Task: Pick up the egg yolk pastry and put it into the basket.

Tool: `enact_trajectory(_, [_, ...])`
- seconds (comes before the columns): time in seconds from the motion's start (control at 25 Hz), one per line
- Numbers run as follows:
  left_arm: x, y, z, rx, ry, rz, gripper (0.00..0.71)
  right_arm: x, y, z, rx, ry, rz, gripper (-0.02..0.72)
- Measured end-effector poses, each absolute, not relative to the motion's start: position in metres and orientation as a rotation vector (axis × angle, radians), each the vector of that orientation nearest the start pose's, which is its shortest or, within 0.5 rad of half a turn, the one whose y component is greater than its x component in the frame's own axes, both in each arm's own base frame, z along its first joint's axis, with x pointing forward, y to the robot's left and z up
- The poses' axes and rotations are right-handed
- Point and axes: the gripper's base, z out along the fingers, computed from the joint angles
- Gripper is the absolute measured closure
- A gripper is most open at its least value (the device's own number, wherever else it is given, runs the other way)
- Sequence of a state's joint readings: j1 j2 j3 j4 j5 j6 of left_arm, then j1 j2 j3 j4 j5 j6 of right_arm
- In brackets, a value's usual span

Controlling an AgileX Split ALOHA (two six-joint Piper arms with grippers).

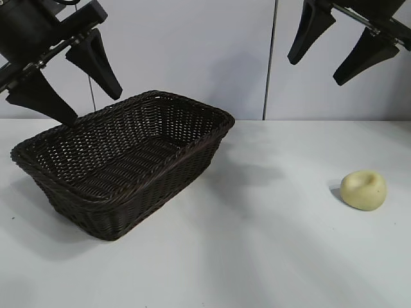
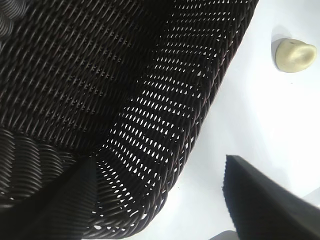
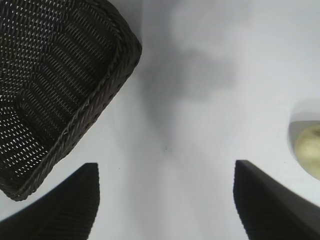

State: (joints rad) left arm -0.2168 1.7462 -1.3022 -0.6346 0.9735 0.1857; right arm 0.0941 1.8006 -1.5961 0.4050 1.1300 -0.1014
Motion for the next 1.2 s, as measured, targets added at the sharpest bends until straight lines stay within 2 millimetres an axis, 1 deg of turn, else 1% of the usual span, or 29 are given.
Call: enact_trajectory(1.2, [0.3398, -0.1202, 0.2528, 0.136, 2.791, -0.815, 0.193, 0.3784, 0.0683, 0.3020, -0.112, 2.767, 0.551, 0.164])
